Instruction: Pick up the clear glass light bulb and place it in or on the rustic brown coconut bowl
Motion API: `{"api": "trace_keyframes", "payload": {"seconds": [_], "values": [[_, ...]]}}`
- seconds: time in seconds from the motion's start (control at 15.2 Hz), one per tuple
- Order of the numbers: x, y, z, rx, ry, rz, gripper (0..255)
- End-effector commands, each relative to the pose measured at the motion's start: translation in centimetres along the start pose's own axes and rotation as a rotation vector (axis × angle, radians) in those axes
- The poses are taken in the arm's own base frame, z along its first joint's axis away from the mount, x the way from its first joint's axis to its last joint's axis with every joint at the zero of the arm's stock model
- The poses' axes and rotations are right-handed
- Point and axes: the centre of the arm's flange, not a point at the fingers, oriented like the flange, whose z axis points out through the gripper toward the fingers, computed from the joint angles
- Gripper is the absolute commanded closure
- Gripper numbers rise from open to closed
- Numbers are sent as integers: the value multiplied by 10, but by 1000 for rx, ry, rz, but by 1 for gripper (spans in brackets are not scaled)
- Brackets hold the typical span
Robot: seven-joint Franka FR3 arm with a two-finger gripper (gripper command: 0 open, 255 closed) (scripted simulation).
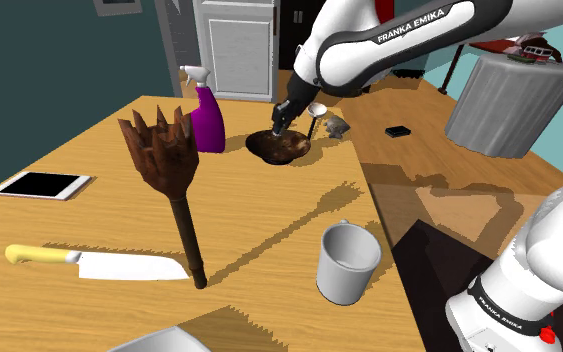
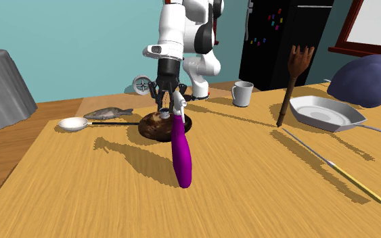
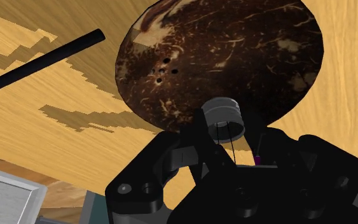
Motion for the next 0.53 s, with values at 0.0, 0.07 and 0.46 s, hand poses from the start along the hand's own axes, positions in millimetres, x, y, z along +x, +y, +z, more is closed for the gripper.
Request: {"api": "trace_keyframes", "payload": {"seconds": [0.0, 0.07, 0.46], "values": [[-4, 1, 10, 0, 1, 0, 255], [-6, 1, 14, 0, 1, 0, 255], [-6, 1, 14, 0, 1, 0, 255]]}}
